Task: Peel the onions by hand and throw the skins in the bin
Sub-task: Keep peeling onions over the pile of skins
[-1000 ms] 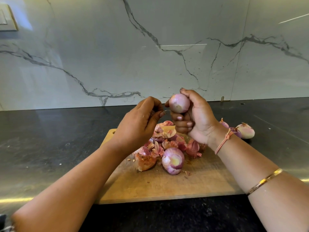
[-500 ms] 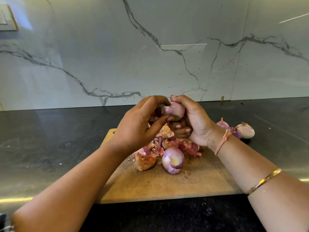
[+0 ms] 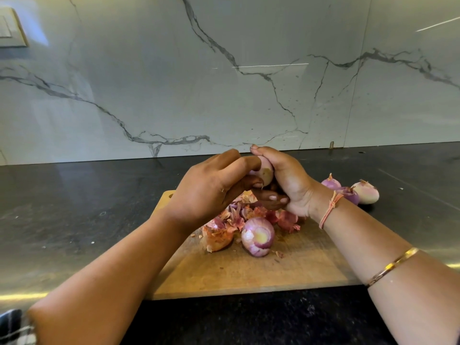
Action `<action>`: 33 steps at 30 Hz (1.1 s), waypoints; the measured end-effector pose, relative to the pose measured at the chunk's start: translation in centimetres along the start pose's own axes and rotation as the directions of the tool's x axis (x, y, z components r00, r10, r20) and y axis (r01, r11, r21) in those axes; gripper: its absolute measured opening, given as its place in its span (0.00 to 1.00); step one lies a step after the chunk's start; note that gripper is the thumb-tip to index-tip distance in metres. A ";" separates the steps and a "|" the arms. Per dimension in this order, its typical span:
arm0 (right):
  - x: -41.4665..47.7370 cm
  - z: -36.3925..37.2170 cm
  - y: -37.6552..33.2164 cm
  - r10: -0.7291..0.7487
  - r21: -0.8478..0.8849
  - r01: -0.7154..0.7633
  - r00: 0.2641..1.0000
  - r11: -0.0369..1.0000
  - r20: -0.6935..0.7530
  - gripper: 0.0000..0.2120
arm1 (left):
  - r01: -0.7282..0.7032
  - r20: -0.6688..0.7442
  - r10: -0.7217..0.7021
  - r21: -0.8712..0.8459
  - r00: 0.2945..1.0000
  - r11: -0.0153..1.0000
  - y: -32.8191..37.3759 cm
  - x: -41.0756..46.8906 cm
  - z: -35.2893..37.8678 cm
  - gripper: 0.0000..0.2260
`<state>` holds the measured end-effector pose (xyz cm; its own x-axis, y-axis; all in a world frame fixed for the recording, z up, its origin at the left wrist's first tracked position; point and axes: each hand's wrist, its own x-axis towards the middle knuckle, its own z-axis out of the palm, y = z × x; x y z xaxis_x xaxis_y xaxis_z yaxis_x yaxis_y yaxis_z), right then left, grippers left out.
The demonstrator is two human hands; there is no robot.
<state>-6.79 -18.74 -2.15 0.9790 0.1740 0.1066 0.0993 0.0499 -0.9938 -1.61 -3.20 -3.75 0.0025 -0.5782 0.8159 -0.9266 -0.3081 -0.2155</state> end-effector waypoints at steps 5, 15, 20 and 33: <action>0.0 -0.1 -0.1 0.032 -0.010 -0.032 0.999 0.999 -0.009 0.31 | 0.010 0.016 -0.011 0.010 1.000 1.000 0.0 -0.1 0.2 0.08; 0.5 -0.2 0.3 0.033 -0.023 -0.033 0.999 0.999 -0.011 0.31 | 0.034 0.025 -0.034 0.010 0.999 0.999 0.0 -0.2 0.2 0.10; 0.3 -0.1 0.1 0.054 -0.052 -0.055 0.998 0.997 -0.031 0.32 | 0.027 0.029 -0.028 0.011 0.999 1.000 -0.1 -0.3 0.2 0.10; 0.5 -0.1 -0.2 0.035 -0.001 -0.035 0.999 0.999 -0.022 0.28 | 0.324 -0.029 -0.334 -0.179 0.942 0.929 0.2 -0.4 0.2 0.14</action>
<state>-6.29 -18.75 -1.92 0.9856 0.1535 0.0706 0.0648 0.0423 -0.9970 -1.69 -3.20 -4.26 0.3013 -0.4199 0.8561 -0.9272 -0.3386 0.1602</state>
